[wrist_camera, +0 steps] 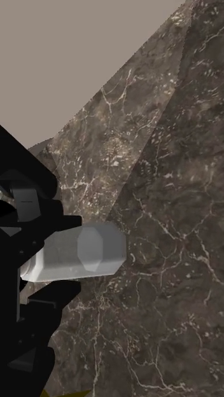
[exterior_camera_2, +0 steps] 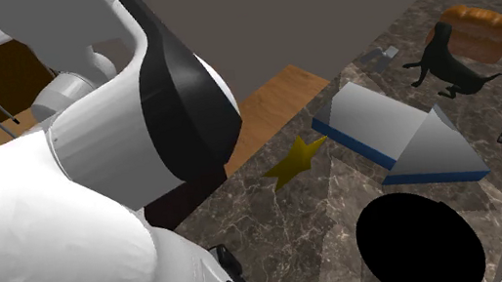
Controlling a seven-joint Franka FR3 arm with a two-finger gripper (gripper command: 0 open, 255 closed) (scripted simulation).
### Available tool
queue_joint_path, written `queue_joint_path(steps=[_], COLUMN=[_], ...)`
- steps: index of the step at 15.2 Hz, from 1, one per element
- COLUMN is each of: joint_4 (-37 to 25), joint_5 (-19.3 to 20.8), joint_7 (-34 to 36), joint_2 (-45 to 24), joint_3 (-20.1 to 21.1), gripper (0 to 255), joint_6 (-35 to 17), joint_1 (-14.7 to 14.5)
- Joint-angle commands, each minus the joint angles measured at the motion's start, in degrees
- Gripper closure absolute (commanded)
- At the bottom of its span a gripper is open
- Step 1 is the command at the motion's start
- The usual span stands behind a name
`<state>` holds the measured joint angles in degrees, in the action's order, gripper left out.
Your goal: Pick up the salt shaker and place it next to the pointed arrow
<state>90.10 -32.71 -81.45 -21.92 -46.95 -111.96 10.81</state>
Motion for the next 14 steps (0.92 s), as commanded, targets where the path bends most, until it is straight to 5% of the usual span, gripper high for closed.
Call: queue_joint_path(steps=[1, 4, 14], joint_4=[-1.23, -2.67, -0.36], joint_5=[0.36, 0.72, 4.34], joint_7=[0.52, 1.08, 13.64], joint_2=[0.19, 0.37, 2.31], joint_3=[-0.17, -0.33, 1.59], gripper=[255, 255, 255], joint_6=[1.29, 2.74, -1.89], joint_1=[0.13, 0.30, -10.89])
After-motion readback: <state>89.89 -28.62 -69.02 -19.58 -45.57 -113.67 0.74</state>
